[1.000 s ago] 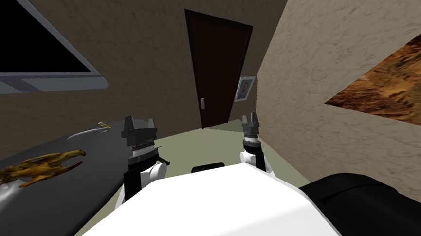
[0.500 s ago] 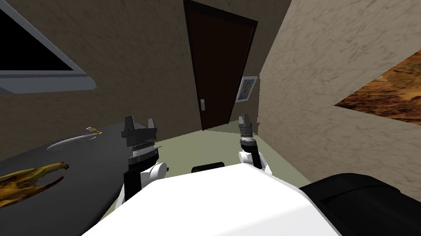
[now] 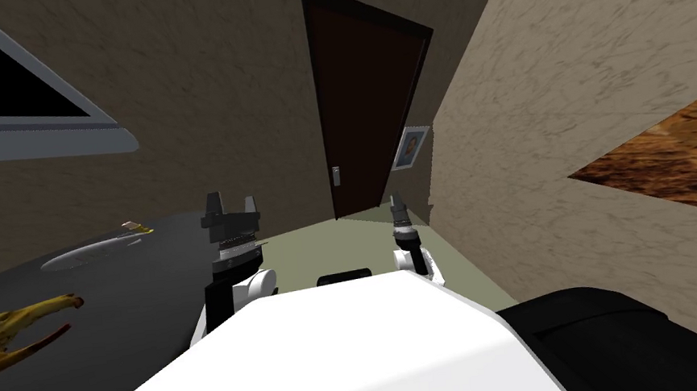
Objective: Pull the door open
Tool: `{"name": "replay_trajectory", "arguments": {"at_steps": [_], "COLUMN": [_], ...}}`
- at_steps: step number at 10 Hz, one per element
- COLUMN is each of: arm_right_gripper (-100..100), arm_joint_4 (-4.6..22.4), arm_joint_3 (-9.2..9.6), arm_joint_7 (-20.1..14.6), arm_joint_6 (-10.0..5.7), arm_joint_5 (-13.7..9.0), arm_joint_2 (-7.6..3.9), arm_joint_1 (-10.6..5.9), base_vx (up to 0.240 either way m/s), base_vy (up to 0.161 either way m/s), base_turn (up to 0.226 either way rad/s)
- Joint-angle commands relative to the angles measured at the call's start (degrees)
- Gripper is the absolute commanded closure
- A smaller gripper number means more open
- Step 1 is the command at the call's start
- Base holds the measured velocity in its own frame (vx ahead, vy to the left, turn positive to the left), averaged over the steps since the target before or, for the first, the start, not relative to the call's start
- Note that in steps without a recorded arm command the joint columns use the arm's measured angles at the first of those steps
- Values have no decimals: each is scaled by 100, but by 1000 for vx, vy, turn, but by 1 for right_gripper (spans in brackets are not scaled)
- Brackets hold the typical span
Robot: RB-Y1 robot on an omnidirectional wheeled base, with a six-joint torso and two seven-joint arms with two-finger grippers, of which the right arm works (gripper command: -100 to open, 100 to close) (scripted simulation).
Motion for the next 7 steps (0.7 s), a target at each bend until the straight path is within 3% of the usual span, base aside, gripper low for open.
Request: {"name": "replay_trajectory", "arguments": {"at_steps": [1,7], "arm_right_gripper": [-100,-100], "arm_joint_4": [146,758], "arm_joint_3": [11,38], "arm_joint_7": [114,567], "arm_joint_6": [12,125], "arm_joint_5": [181,976], "arm_joint_2": [-11,-62], "arm_joint_1": [-60,-386], "base_vx": [138,139], "base_vy": [51,56], "base_turn": [-31,-39]}}
